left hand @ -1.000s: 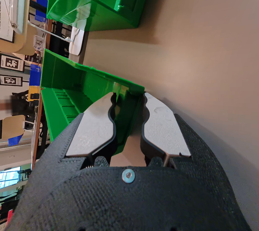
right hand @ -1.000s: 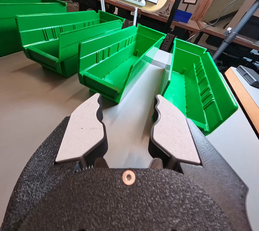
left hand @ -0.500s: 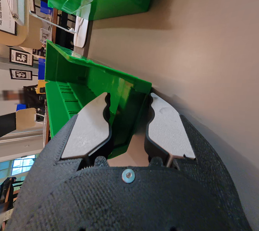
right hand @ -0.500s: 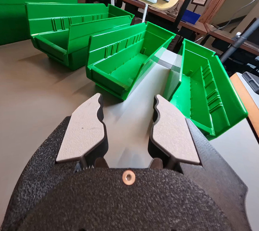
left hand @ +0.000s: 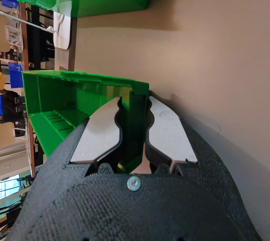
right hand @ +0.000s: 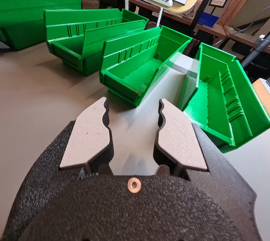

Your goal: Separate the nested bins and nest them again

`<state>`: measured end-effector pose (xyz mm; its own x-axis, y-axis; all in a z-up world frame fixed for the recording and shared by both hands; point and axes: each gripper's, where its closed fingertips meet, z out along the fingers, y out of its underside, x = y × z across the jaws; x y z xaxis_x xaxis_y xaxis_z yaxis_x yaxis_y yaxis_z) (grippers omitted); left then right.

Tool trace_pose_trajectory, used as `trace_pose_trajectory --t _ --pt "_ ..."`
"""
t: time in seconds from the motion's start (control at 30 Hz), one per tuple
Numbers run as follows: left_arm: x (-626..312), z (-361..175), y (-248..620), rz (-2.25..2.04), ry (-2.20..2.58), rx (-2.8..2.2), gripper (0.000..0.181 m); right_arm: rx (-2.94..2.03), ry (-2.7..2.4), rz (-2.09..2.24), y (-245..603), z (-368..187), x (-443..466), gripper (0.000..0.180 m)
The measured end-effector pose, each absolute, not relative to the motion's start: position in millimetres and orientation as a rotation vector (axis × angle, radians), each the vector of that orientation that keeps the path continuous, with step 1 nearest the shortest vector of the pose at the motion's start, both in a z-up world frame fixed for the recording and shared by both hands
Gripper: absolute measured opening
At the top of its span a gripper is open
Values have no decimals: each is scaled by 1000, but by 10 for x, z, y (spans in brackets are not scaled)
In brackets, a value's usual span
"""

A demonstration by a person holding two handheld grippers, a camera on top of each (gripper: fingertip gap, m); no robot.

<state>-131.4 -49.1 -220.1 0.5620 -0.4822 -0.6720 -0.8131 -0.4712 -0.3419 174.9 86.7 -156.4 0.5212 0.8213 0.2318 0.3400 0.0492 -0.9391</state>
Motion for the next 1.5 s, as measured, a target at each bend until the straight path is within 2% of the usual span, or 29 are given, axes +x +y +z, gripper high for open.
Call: trace_pose_trajectory --t 0.53,0.7,1.0,1.5 --pt "-1088 -1571 -588 421 975 -2073 29 -1512 -1093 466 811 -1607 1712 61" --pt "-1022 -1338 -515 510 1017 -2037 29 -1499 -1087 468 804 -1579 1717 59" --pt "-509 -569 52 674 1236 -1928 29 -1498 -1072 464 814 -1552 1732 63" --pt "-22 -1161 702 672 1383 -2019 30 -1478 -1025 516 805 -1412 1792 67"
